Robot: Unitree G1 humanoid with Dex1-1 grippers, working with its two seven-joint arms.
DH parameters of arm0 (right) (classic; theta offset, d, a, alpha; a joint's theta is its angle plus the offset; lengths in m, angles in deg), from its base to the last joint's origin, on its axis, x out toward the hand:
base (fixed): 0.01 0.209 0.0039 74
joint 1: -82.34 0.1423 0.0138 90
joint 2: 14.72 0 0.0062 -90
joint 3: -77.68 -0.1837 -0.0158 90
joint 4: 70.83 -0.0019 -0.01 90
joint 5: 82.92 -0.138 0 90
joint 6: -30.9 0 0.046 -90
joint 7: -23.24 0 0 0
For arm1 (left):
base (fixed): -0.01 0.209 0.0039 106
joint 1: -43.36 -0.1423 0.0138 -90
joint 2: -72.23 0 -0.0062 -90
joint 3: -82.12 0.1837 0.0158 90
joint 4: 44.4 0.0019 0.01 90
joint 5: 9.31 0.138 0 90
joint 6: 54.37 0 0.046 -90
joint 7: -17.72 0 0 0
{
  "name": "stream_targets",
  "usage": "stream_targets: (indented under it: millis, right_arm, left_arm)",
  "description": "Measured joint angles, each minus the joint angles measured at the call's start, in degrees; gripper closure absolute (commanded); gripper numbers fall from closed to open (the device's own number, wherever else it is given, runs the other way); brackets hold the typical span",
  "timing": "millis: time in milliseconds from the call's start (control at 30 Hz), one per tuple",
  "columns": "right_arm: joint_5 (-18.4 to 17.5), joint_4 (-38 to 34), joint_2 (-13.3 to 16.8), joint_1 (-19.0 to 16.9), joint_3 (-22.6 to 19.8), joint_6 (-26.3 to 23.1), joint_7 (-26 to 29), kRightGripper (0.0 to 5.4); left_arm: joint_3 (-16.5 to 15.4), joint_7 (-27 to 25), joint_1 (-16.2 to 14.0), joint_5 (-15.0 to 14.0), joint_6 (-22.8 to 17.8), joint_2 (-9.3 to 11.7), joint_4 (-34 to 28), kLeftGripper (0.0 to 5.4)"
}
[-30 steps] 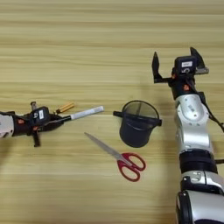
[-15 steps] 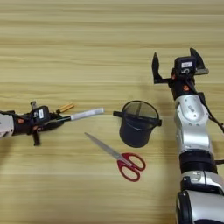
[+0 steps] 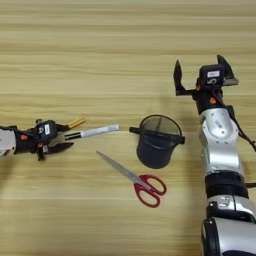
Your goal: Move the objects on the table
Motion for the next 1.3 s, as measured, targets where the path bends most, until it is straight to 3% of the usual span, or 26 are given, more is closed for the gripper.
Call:
stream_targets:
  millis: [100, 300, 667, 900, 1300]
  right_arm:
    - [0.0, 0.12, 0.0, 0.15, 0.0, 0.06, 0.0, 0.0]
    - [0.0, 1.09, 0.01, 0.26, 0.01, 0.18, 0.01, 0.0]
    - [0.0, 2.08, 0.05, 1.09, 0.02, 0.98, 0.05, 0.0]
    - [0.0, 2.17, 0.11, 1.1, 0.01, 1.08, 0.09, 0.0]
    - [-0.01, 2.2, 0.34, 1.13, -0.03, 1.25, 0.17, 0.0]
  left_arm:
    - [-0.03, -0.14, 0.05, -0.18, 0.01, -0.01, -0.04, 2.41]
    - [-0.78, -2.45, 0.06, -3.26, -0.92, -0.29, -2.33, 1.71]
    - [-3.13, -5.08, 0.0, -10.76, -5.51, -0.98, -8.11, 0.71]
    - [-6.58, -1.79, 0.21, -13.44, -7.3, -2.99, -9.09, 0.06]
    - [-13.8, 5.62, 0.57, -18.94, -7.47, -6.82, -12.64, 0.03]
